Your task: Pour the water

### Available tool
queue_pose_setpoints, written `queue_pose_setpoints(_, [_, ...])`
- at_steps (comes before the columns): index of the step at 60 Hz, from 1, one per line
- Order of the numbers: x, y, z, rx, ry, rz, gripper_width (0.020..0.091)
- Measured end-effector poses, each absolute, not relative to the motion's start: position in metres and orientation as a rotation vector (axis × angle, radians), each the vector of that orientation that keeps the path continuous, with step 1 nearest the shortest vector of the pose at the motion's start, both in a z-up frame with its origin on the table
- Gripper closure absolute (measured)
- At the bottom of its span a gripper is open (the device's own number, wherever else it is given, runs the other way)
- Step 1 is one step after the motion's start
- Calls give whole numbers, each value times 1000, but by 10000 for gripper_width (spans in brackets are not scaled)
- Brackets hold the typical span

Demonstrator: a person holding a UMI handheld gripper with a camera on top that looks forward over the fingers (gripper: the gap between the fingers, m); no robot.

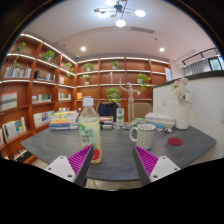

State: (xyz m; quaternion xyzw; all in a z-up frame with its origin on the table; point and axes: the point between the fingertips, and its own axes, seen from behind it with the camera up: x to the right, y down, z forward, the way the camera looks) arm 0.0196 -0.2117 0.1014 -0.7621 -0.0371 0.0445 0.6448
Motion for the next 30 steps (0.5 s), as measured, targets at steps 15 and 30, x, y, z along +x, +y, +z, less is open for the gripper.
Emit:
queue_pose_setpoints(15, [-53,-178,85,-1730,-171,176,300])
queue_pose_setpoints(30, [-76,-133,102,-1693,-191,161,301])
